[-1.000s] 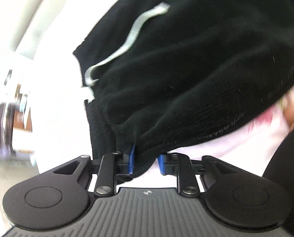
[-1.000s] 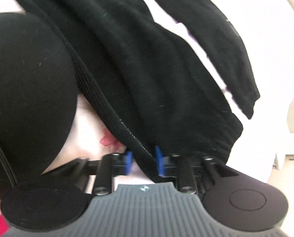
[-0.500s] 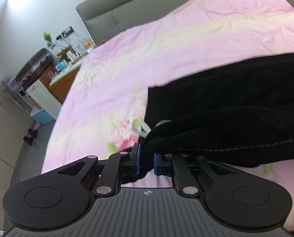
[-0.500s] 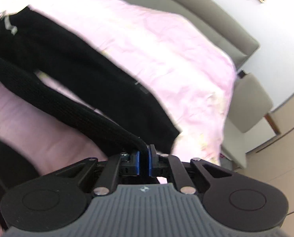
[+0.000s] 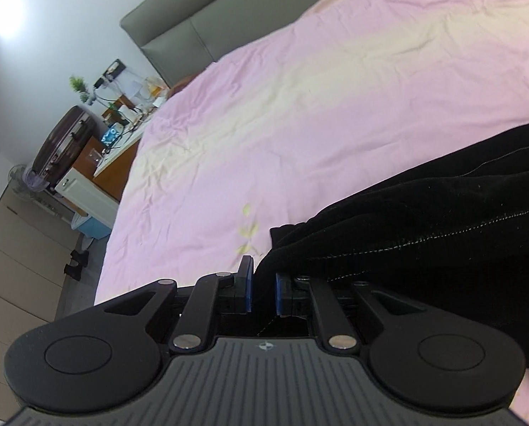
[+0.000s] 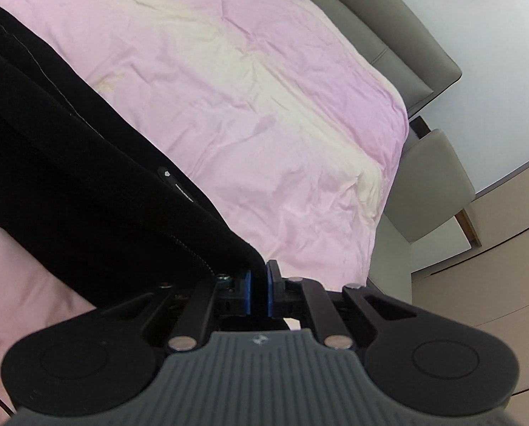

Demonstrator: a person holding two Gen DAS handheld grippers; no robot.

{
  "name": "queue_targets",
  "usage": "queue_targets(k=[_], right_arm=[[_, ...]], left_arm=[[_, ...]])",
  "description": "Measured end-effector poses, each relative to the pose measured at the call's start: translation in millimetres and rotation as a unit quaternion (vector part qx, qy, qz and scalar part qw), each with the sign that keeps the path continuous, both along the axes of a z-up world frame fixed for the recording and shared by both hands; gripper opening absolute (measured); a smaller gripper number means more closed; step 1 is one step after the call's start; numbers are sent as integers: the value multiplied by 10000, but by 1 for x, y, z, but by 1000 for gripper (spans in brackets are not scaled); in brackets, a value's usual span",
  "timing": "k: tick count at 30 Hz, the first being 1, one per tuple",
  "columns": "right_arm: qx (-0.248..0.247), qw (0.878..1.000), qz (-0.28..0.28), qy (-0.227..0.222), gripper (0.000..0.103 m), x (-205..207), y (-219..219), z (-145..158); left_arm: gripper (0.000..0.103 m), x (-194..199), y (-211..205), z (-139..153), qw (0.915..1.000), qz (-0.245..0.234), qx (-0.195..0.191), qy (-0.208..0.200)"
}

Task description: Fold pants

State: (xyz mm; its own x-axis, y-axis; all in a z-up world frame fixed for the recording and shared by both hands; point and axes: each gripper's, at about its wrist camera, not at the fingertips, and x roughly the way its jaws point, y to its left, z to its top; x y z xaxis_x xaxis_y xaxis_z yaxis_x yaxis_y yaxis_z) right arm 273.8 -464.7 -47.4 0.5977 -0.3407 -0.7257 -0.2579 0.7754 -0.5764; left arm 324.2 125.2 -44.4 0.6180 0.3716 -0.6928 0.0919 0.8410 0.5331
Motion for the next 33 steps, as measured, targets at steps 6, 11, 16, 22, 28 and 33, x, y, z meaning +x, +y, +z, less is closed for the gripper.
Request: queue_targets(k=[6, 11, 16, 22, 28, 33], right_arm=[[-30, 9997, -94, 224, 1, 80, -12, -51], [107, 9983, -359, 440, 1, 127, -23, -76], [150, 9955, -660, 656, 1, 166, -25, -109], [191, 9926, -778, 914, 4, 181, -25, -138], [-119, 9940, -836, 691, 49, 177, -24, -123], [148, 9963, -726, 439, 56, 156, -4, -97]], left_arm=[[13, 51, -4, -45, 9990, 76, 152, 417], [14, 87, 18, -57, 9920, 854, -715, 589], [13, 112, 14, -59, 9883, 1120, -868, 573], [22, 123, 5, -78, 9915, 795, -562, 865], [42, 120, 16, -56, 9876, 704, -911, 1069], [79, 105, 34, -11, 9833, 866, -1531, 457]])
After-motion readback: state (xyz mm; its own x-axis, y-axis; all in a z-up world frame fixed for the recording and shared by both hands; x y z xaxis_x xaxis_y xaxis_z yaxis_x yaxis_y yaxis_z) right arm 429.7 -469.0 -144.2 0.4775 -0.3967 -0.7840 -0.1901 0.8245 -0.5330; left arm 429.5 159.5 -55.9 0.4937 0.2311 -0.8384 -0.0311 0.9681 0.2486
